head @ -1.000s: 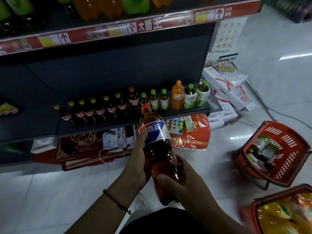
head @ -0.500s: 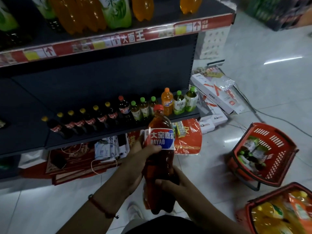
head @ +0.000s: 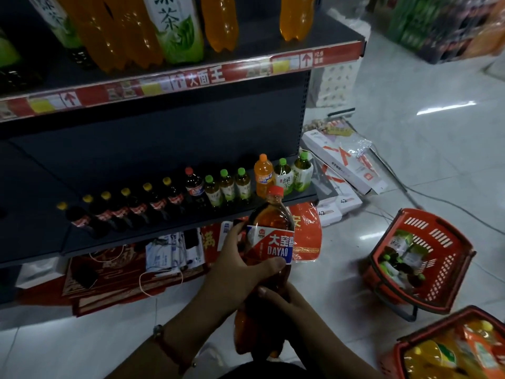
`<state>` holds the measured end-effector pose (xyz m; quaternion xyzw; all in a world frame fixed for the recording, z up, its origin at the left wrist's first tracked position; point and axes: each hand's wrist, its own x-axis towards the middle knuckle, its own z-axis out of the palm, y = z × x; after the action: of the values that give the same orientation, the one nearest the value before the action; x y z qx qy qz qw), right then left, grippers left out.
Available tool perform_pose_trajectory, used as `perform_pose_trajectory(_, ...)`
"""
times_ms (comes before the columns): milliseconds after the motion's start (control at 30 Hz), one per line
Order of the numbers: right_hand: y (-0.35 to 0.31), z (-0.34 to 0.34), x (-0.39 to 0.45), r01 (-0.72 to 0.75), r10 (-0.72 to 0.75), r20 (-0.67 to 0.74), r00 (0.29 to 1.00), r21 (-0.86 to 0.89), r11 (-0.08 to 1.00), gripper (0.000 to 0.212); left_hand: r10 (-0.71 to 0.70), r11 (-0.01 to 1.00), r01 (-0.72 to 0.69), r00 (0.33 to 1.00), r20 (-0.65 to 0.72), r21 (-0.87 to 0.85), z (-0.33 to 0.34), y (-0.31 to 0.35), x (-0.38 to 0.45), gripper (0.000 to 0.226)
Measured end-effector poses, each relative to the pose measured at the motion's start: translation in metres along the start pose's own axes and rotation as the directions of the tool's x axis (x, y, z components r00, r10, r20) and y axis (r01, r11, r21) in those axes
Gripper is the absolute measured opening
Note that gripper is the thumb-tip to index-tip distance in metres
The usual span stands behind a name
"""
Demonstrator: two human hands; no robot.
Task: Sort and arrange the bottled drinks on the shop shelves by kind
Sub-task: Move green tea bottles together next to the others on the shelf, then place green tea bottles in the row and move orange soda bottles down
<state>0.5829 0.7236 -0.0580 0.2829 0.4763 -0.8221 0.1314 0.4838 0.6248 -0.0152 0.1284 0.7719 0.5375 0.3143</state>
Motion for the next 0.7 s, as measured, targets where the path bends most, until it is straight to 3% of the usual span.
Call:
perform_pose_trajectory(67,-0.001,-0.004,0.004,0.017,-0.019,-0.028,0.999,-0.046,0.999,0.055,0.009,1.000,-0.009,1.000,-0.009,-0.026,-0.003,-0.006,0.001,0.082)
perform_pose_trajectory(167,-0.004,-0.009,0.011,0.048,-0.058,-0.070,0.996,-0.144,0.988,0.044,0.015,0.999,-0.016,1.000,-0.012,-0.028,-0.009,-0.019,0.003,0.087)
perform_pose_trajectory(400,-0.005,-0.012,0.046,0.064,-0.107,-0.121,0.987,-0.313,0.948,0.060,0.092,0.995,-0.093,0.995,0.028,0.033,-0.041,-0.058,0.022,0.067)
perform_pose_trajectory(567,0.004,-0.008,0.114,0.022,-0.084,-0.128,0.988,-0.424,0.905,0.101,0.195,0.943,-0.183,0.981,-0.014,0.277,-0.087,-0.111,0.081,0.065)
perform_pose_trajectory(700,0.027,-0.014,0.195,0.042,-0.100,-0.135,0.986,-0.376,0.926,0.112,0.346,0.776,-0.246,0.936,-0.066,0.580,-0.128,-0.160,0.166,0.074)
